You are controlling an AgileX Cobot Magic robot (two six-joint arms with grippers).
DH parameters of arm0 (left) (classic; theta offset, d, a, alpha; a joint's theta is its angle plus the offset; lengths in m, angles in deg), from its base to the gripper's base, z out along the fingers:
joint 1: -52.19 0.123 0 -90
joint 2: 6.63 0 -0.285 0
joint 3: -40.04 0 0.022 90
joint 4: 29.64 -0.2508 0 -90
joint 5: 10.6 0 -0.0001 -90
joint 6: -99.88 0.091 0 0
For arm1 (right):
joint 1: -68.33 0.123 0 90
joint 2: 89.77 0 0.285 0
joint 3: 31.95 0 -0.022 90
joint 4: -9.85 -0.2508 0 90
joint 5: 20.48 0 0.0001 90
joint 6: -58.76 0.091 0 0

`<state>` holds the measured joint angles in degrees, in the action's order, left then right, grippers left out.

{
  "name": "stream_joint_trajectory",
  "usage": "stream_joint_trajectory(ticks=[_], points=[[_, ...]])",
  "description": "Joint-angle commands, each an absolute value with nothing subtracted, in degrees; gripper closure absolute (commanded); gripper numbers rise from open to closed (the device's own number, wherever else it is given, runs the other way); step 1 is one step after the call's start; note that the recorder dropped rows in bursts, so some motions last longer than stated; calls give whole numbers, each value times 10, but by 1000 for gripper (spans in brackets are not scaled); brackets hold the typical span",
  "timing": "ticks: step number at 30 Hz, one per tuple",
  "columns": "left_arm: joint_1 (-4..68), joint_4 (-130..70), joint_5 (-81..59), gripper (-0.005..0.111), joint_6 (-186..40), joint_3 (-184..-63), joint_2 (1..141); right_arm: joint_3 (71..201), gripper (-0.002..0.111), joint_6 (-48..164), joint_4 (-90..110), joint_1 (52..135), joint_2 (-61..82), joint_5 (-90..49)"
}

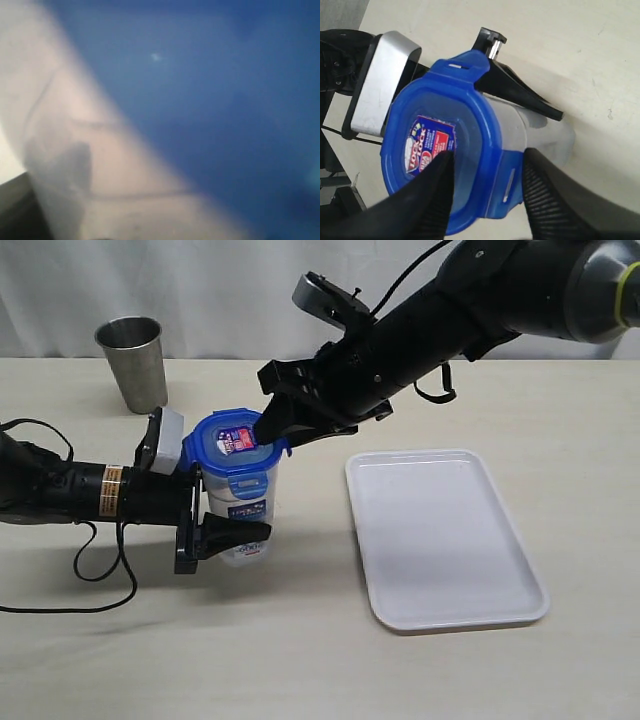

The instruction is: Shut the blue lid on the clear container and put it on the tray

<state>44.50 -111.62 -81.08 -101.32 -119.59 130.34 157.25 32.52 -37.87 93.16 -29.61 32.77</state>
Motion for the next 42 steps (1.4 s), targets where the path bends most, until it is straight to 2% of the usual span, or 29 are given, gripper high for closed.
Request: stream_joint_trajectory(ticks=[1,7,14,16,19,22,33,36,37,39,42], points=[[441,-1106,-806,107,-1013,-1195,1300,1567,68,312,-387,953,-332,341],[441,-1108,-806,107,-1013,-1195,1300,1567,80,280,-423,953,-355,371],[441,-1108,-806,107,-1013,-1195,1300,1567,80,242,-422,945,-354,379],[441,-1110,-806,107,-1013,-1195,1300,1567,77,228,-421,939,-349,379],[441,-1110,-806,107,-1013,-1195,1300,1567,63,217,-421,930,-334,377],[441,-1110,-806,107,-1013,-1195,1300,1568,55,197,-417,921,-313,373],[441,-1112,-806,107,-1013,-1195,1300,1628,55,143,-366,917,-212,325],[441,-1111,-806,107,-1013,-1195,1300,1626,59,47,-354,938,-195,364],[441,-1111,-806,107,-1013,-1195,1300,1627,65,10,-314,962,-189,389],[441,-1111,-806,107,-1013,-1195,1300,1627,69,21,-220,1000,-188,383],[441,-1111,-806,107,-1013,-1195,1300,1608,69,93,-27,1075,-188,318]])
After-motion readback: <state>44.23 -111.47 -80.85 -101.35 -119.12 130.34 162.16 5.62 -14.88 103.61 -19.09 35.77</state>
